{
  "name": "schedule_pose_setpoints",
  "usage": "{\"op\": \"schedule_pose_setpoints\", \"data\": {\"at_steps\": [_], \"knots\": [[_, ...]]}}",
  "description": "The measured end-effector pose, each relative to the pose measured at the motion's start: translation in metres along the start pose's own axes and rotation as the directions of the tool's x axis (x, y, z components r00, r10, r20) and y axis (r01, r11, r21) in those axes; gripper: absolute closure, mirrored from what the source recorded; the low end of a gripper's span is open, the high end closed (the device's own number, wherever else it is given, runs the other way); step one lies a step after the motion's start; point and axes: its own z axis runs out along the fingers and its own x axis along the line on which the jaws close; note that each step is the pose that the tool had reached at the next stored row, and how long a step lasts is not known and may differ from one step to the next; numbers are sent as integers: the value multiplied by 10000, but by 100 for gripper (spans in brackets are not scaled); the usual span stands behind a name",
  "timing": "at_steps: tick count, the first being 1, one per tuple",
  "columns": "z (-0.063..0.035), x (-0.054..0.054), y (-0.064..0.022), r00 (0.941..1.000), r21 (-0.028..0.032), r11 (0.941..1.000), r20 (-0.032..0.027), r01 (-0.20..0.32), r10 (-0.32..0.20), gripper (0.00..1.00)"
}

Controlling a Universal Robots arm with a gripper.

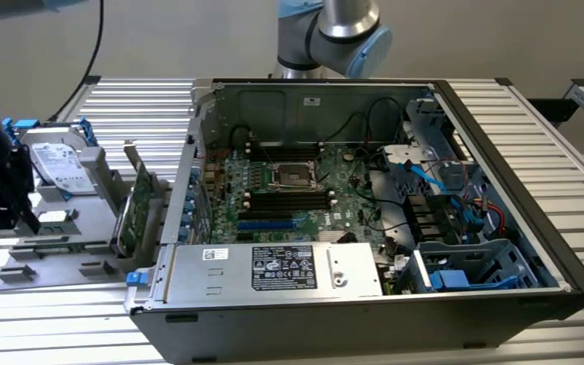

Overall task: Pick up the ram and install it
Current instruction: 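Pick up the ram and move it above insertion slot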

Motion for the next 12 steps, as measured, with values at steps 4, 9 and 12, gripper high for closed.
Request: {"op": "schedule_pose_setpoints", "data": {"at_steps": [4,9,12], "knots": [[-127,-18,-45,10000,-65,10000,-54,-1,1,86],[-266,-39,-111,9999,-151,9999,-144,-5,2,86],[-350,-55,-161,9998,-199,9998,-198,-8,4,86]]}}
